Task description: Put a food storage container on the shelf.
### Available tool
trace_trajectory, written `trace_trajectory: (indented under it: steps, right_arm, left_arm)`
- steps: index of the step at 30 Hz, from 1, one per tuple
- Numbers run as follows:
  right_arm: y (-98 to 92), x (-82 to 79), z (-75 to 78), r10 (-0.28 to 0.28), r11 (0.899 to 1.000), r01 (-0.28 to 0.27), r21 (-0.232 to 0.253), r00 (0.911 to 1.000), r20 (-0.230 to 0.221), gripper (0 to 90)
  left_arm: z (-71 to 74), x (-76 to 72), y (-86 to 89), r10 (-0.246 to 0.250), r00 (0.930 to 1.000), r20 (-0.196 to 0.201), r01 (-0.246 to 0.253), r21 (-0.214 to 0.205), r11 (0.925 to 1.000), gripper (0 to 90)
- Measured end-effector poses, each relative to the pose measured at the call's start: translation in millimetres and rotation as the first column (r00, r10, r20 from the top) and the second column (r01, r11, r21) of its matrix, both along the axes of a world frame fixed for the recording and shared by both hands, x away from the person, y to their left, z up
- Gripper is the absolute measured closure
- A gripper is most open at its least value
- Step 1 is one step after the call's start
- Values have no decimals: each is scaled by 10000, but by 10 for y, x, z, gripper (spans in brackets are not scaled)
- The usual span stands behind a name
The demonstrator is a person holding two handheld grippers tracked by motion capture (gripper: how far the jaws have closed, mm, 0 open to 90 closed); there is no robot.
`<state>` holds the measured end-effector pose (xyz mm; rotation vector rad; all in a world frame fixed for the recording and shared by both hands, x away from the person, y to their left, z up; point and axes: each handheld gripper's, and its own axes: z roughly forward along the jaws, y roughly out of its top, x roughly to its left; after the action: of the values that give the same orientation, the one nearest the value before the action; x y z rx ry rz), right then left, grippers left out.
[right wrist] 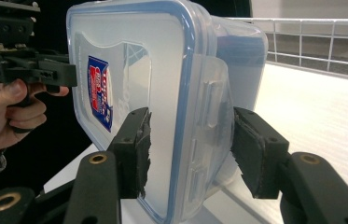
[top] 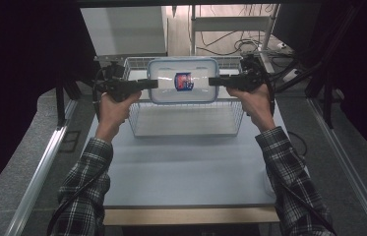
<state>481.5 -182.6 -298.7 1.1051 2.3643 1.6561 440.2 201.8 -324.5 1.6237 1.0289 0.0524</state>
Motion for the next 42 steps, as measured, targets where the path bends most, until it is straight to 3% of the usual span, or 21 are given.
trace_trajectory:
  steps: [6,8,10,12,14,21,30,32,38,42]
  right_arm:
    - [20,51,-10,-94,10000,94,19,9999,125,478]
    - [27,49,-20,-152,9999,150,71,9997,190,472]
    - [38,45,-33,-252,9997,252,6,9991,351,457]
    - [44,44,-38,-273,9996,273,-7,9991,336,452]
    - [56,56,-53,-399,9992,400,-33,9988,274,432]
    - [44,111,-81,-500,9987,500,119,9987,17,398]
    - [95,108,-75,-983,9933,1005,-571,9944,400,366]
    - [127,114,-109,-1017,9916,1042,-762,9941,367,388]
    - [154,130,-128,-1248,9908,1258,-500,9919,233,428]
    - [157,129,-100,-1575,9856,1599,-544,9865,448,440]
  left_arm:
    - [-8,34,-6,125,9998,174,-126,75,9999,499]
    - [-10,30,-15,279,9990,345,-289,271,9992,491]
    - [-12,25,-47,368,9983,447,-399,687,9968,477]
    - [-19,24,-65,369,9982,472,-406,786,9961,471]
    - [-46,32,-139,562,9974,446,-622,1469,9872,478]
    - [-98,77,-111,519,9985,189,-535,949,9941,479]
    - [-73,98,-119,612,9981,94,-618,858,9944,470]
    - [-70,117,-133,665,9978,12,-663,869,9940,434]
    - [-37,158,-156,930,9956,83,-933,1097,9896,393]
    - [-31,182,-158,1211,9924,237,-1230,1115,9861,354]
